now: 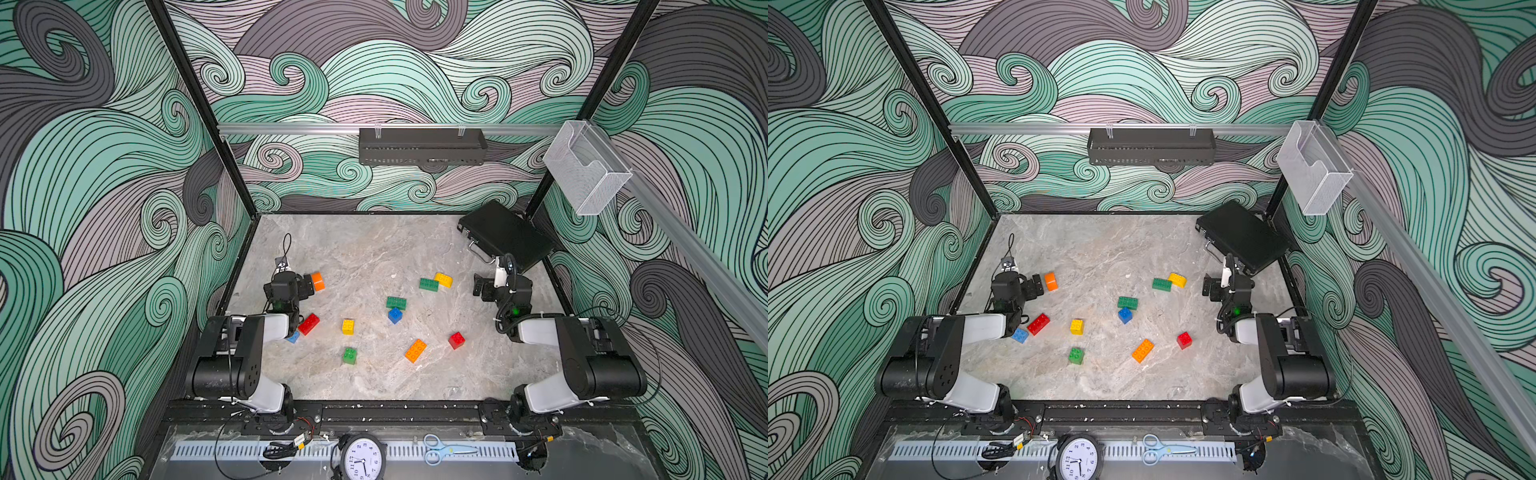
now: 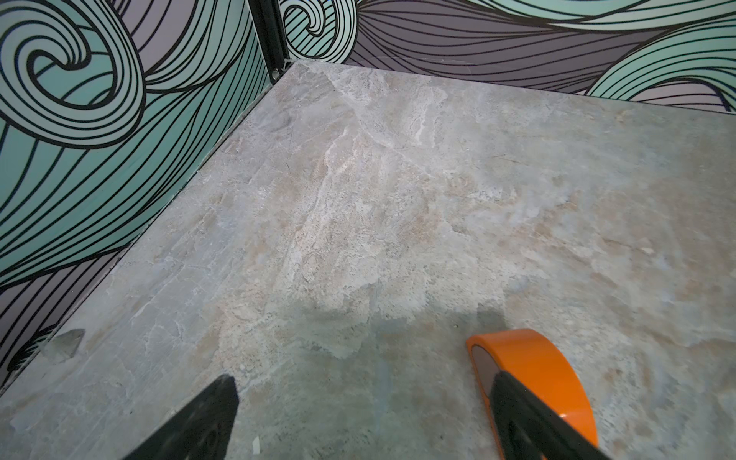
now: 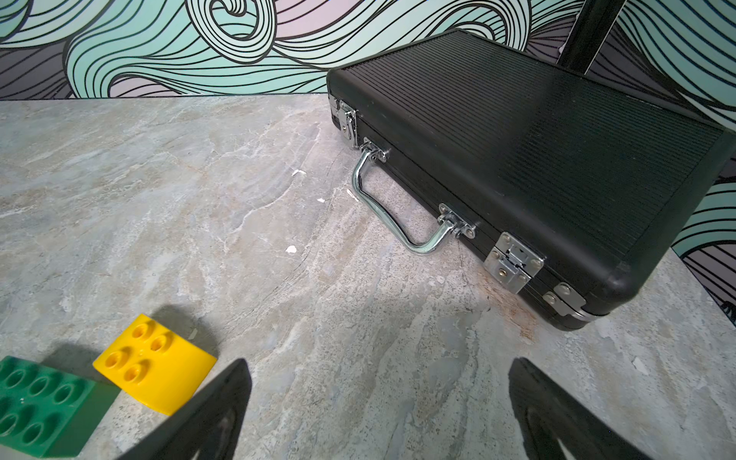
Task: Assemble an ice cream with lego
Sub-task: Move the lego brick at the center of the board.
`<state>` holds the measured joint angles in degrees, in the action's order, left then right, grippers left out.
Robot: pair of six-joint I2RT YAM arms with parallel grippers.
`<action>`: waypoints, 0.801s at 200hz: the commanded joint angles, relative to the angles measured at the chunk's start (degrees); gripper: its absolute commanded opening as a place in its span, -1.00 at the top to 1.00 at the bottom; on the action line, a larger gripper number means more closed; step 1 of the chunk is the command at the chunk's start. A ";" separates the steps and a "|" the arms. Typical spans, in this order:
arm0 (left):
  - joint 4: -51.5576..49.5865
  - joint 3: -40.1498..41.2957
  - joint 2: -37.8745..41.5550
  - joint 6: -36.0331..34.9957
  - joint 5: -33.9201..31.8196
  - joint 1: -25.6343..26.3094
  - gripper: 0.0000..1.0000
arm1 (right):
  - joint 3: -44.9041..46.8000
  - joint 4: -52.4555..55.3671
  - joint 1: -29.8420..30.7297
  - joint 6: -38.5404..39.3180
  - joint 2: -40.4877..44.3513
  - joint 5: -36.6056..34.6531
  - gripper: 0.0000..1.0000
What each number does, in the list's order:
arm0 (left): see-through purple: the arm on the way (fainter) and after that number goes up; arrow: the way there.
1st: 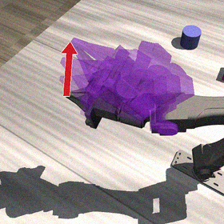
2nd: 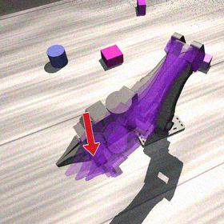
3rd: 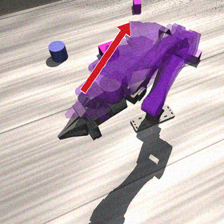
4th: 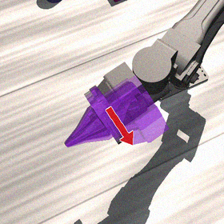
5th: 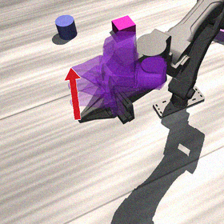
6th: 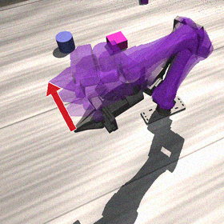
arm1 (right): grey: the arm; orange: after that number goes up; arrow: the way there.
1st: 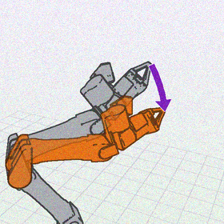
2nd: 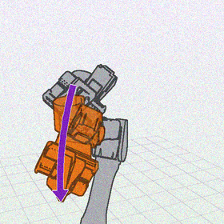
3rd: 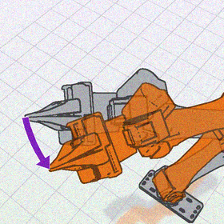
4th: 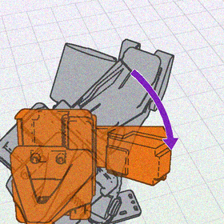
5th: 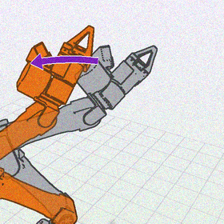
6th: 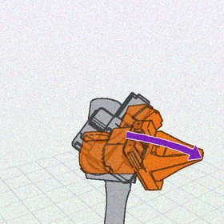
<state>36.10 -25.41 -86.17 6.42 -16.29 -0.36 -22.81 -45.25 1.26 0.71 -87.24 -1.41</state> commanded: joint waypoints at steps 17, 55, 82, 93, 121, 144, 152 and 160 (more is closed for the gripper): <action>-0.78 -2.44 0.14 -1.82 0.86 -0.57 -0.83 | -0.67 -1.40 -0.34 1.39 -0.08 0.53 -0.99; -20.33 -11.75 7.65 -2.98 4.74 -0.36 -0.80 | -8.59 20.14 1.36 0.61 8.00 -2.52 -0.99; -31.72 -15.62 13.06 -0.05 5.17 0.05 -0.80 | -14.20 36.99 4.15 -3.13 13.63 -6.24 -0.99; -37.50 -17.69 14.53 1.75 5.58 0.49 -0.80 | -16.92 45.52 5.54 -6.00 15.52 -8.07 -0.99; -50.58 -21.97 17.22 4.94 8.64 2.98 -0.81 | -22.71 69.56 7.89 -16.24 20.10 -7.98 -0.99; -55.63 -22.22 19.71 8.25 10.59 5.90 -0.81 | -25.47 85.24 10.93 -24.48 24.44 -4.44 -0.99; -56.65 -22.06 20.43 9.19 11.40 6.96 -0.81 | -25.61 88.91 12.32 -26.71 26.32 -2.89 -0.99; -57.35 -21.87 20.89 10.11 12.25 7.88 -0.81 | -25.58 92.19 13.76 -29.26 27.77 -2.27 -0.99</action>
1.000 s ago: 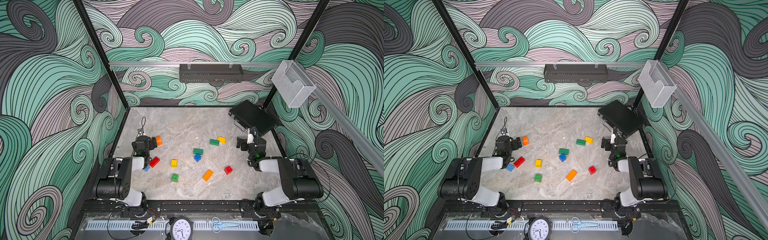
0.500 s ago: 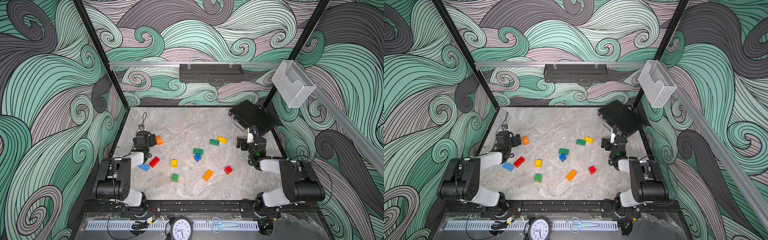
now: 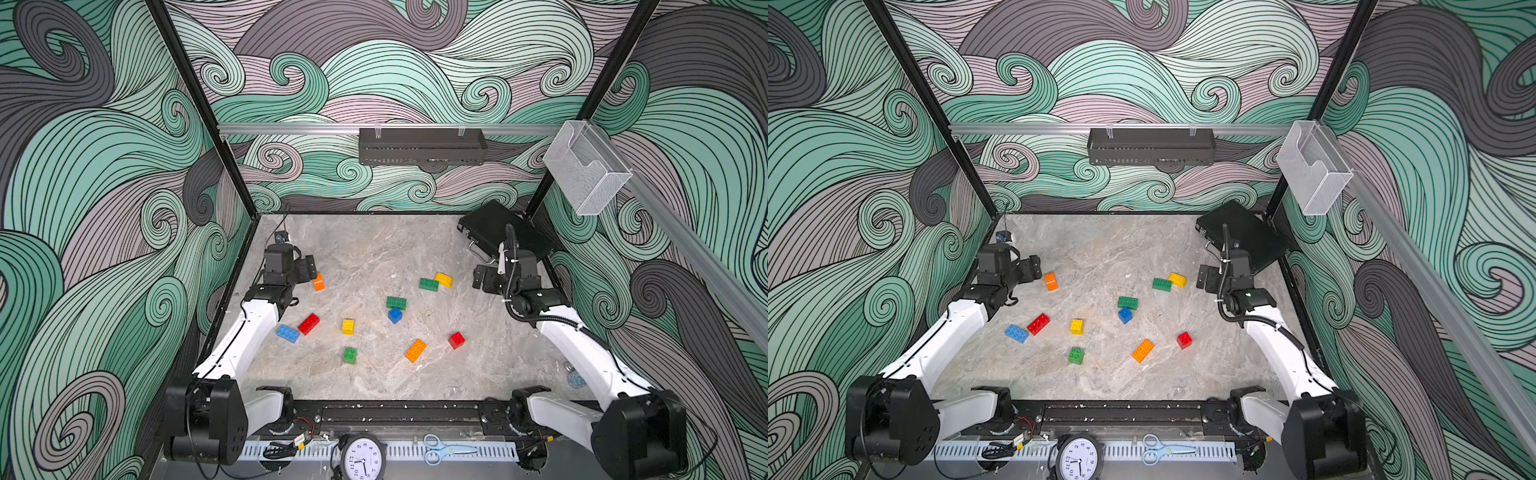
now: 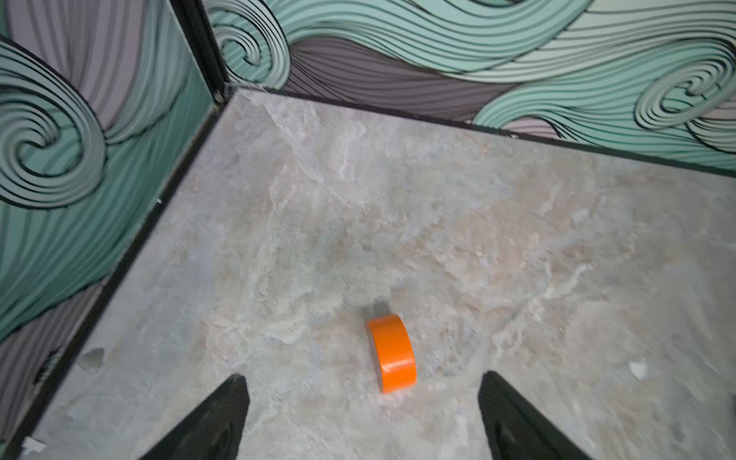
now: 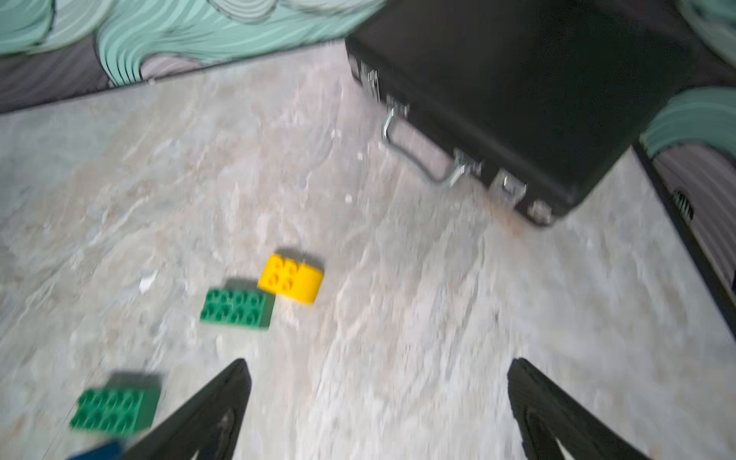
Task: Assemble an ice cream with lego
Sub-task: Move the lego brick at the center of the board.
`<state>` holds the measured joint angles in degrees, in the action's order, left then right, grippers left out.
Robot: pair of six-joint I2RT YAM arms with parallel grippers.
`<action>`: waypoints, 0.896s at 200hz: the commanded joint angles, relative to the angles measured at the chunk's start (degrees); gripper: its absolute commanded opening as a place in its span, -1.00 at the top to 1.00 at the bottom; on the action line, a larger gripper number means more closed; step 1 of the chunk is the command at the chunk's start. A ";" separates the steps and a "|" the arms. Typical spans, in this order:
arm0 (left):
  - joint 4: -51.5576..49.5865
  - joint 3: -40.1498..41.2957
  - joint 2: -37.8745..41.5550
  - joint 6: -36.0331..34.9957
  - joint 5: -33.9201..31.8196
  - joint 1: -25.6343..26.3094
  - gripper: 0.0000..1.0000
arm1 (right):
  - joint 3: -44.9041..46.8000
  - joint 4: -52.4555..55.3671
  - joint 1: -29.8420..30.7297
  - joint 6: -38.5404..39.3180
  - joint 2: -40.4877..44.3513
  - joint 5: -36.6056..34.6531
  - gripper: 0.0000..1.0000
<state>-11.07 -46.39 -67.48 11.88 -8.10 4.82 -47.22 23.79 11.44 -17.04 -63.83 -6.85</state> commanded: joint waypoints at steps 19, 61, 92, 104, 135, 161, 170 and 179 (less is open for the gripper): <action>-11.39 -0.71 2.79 5.51 5.34 5.49 -0.81 | 0.02 27.70 6.14 -15.68 6.72 5.80 -0.97; -11.86 -0.64 2.50 6.03 5.90 9.83 -0.82 | 1.97 31.64 11.30 -20.06 4.86 8.96 -0.90; -11.42 -0.56 2.03 5.97 6.34 10.23 -0.81 | 3.35 29.31 15.99 -27.52 2.79 11.96 -0.87; -11.18 -0.54 2.08 6.02 6.34 10.38 -0.82 | 3.62 28.63 17.41 -30.29 1.69 11.86 -0.87; -10.92 -0.39 2.22 5.81 6.25 10.54 -0.82 | 4.41 26.07 18.67 -35.49 -0.25 10.64 -0.87; -11.38 -0.42 2.26 5.70 6.26 10.49 -0.82 | 4.85 23.51 19.46 -37.21 -2.06 9.53 -0.86; -11.39 -0.32 2.31 5.61 6.25 10.54 -0.82 | 4.86 23.04 19.73 -36.69 -2.94 9.09 -0.86; -11.42 -0.18 2.47 5.59 6.14 10.51 -0.82 | 4.71 22.27 19.82 -35.27 -4.03 8.91 -0.86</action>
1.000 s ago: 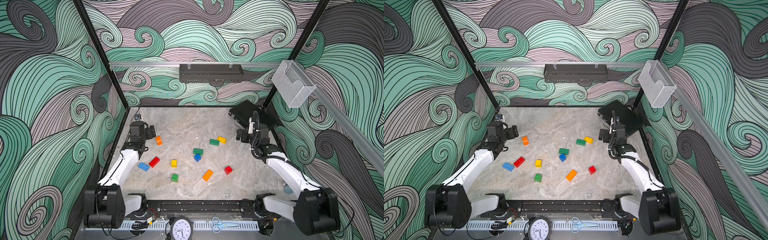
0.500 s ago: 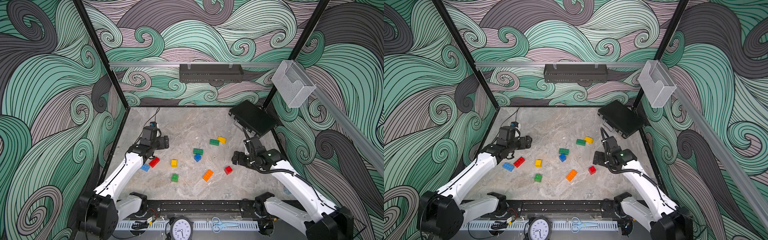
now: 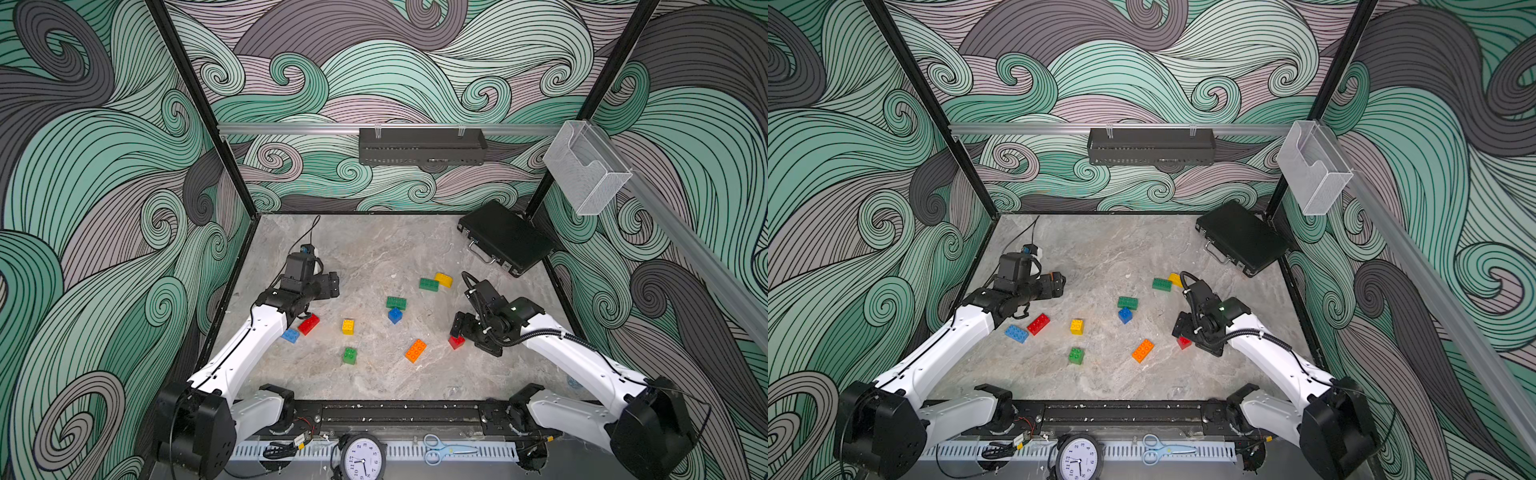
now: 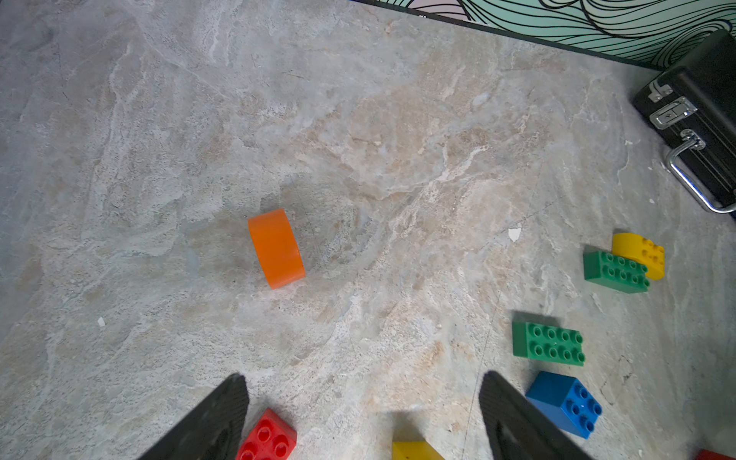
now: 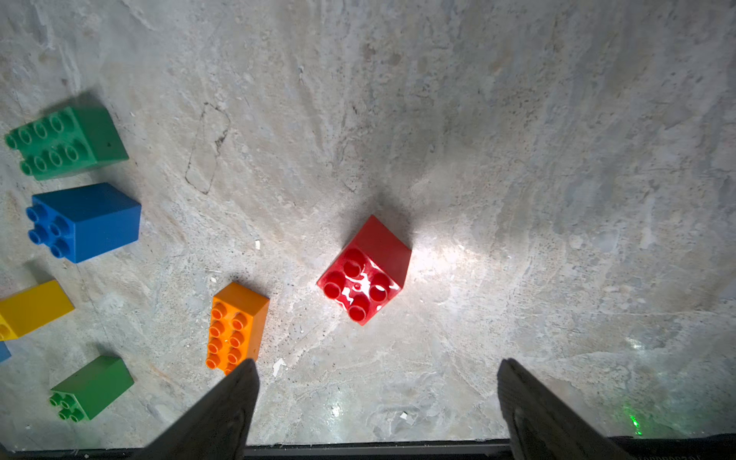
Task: Assemble an ice cream with lego
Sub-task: Move the lego brick at the center of the board.
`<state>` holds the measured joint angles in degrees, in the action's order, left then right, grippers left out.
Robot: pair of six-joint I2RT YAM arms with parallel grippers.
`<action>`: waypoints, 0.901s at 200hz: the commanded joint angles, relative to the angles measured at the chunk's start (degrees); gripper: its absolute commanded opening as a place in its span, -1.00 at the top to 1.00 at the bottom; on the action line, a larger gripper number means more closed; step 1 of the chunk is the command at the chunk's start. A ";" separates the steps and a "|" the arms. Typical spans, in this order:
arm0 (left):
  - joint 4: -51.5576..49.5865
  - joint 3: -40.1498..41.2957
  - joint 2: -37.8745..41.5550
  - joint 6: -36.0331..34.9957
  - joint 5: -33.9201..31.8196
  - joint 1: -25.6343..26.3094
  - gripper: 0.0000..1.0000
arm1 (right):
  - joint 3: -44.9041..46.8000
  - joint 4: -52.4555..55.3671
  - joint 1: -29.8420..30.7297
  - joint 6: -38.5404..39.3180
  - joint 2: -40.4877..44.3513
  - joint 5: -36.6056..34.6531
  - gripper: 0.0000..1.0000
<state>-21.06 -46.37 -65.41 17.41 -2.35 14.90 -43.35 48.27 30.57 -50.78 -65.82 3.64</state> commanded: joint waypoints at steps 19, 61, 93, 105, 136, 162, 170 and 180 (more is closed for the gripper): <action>-1.49 0.14 0.52 -0.14 -0.01 0.42 -0.83 | -0.54 -2.79 1.07 3.03 -4.76 -2.43 -0.85; -1.43 0.05 0.02 -0.19 0.01 0.40 -0.82 | -2.77 -4.36 1.29 10.94 -10.30 -2.01 -0.87; -1.48 0.12 0.02 -0.05 -0.28 0.48 -0.83 | -3.55 -7.33 2.08 13.20 -12.48 0.81 -0.87; -1.55 0.20 0.02 -0.07 -0.37 0.49 -0.83 | -3.58 -8.08 2.63 13.34 -13.33 1.91 -0.86; -1.85 0.07 0.02 -0.09 -0.64 0.42 -0.83 | -3.41 -8.76 4.30 12.95 -13.90 3.14 -0.84; -1.81 0.07 -0.06 -0.07 -0.72 0.45 -0.83 | -3.05 -8.90 5.03 12.24 -13.76 4.13 -0.81; -1.79 0.12 -0.05 0.02 -0.73 0.40 -0.83 | -3.05 -8.97 5.32 12.20 -13.80 4.04 -0.79; -1.57 0.08 -0.15 0.08 -0.64 0.40 -0.83 | -3.37 -8.20 5.72 12.50 -13.98 2.97 -0.76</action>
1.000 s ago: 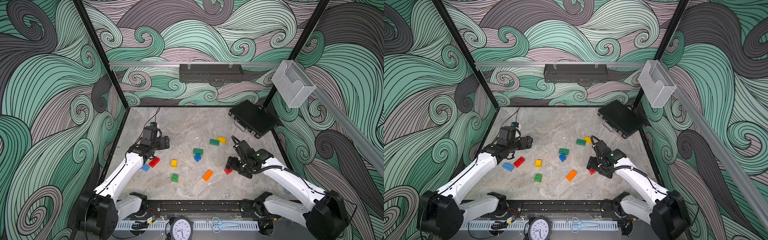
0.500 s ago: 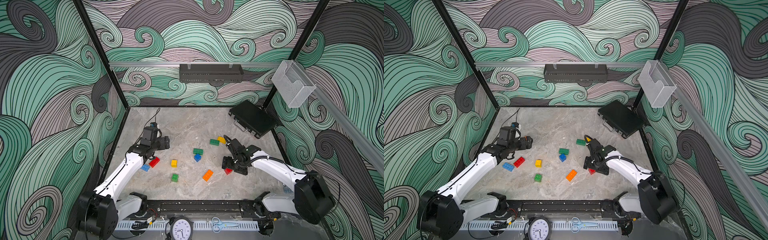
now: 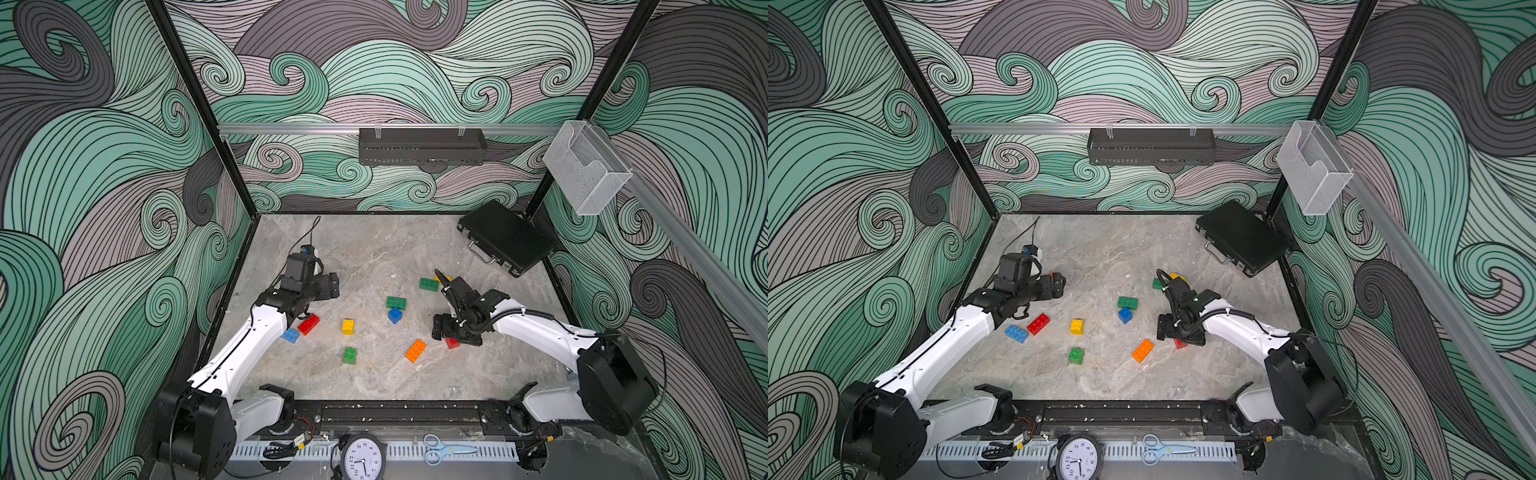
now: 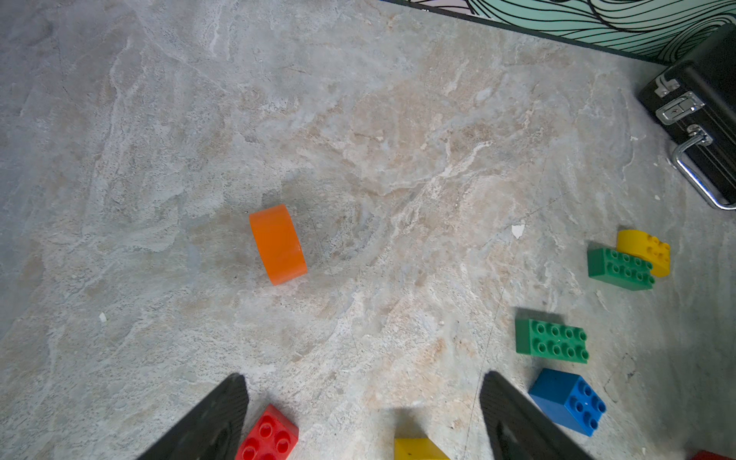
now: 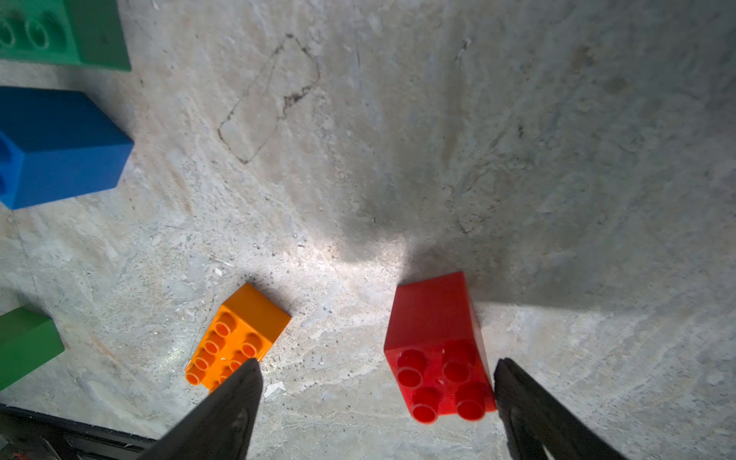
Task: Assemble an ice cream with lego
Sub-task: Move the lego brick at the center of the board.
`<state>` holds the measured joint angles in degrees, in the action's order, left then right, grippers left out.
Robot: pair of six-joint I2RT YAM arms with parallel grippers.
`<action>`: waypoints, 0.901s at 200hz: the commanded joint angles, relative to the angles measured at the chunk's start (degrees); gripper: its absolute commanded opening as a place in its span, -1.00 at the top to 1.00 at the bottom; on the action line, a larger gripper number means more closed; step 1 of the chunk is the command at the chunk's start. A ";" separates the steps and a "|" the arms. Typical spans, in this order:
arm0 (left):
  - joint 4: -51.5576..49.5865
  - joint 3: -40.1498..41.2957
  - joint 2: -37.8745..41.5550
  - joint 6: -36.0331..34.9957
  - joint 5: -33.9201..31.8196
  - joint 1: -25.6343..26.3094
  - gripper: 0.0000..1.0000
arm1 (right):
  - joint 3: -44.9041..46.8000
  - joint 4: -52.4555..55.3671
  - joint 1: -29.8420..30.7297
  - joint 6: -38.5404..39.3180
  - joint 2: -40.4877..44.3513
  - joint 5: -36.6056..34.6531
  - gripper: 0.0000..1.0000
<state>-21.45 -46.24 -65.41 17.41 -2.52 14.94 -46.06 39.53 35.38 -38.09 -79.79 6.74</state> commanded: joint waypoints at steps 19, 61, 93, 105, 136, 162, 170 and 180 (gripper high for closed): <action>-1.07 -0.12 -0.42 0.17 -0.12 0.42 -0.83 | -1.93 2.77 1.60 1.00 -1.18 -3.88 -0.69; -1.49 -0.10 0.12 0.48 -0.02 0.35 -0.83 | -3.81 4.98 2.58 4.19 -3.24 -8.93 -0.46; -1.75 0.06 0.98 0.77 0.07 0.39 -0.83 | -4.08 5.28 3.38 5.12 -4.27 -10.30 -0.32; -1.84 0.11 1.22 0.98 0.24 0.39 -0.83 | -3.83 5.16 3.43 5.11 -4.41 -10.66 -0.28; -1.98 0.47 1.77 1.84 1.61 0.44 -0.83 | -3.03 4.72 3.60 5.21 -4.61 -11.52 -0.18; -2.02 0.74 2.32 2.82 3.00 0.44 -0.83 | -2.72 4.02 3.74 5.46 -5.19 -11.62 -0.07; -1.89 0.89 2.43 3.03 3.54 0.35 -0.83 | -2.72 3.81 3.74 5.52 -5.44 -11.57 -0.03; -1.85 1.00 2.64 3.42 4.00 0.35 -0.83 | -2.63 3.43 3.82 5.61 -5.93 -11.51 0.03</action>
<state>-22.33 -45.89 -64.12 19.33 -0.78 14.94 -49.10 43.03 38.70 -32.75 -84.60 -3.20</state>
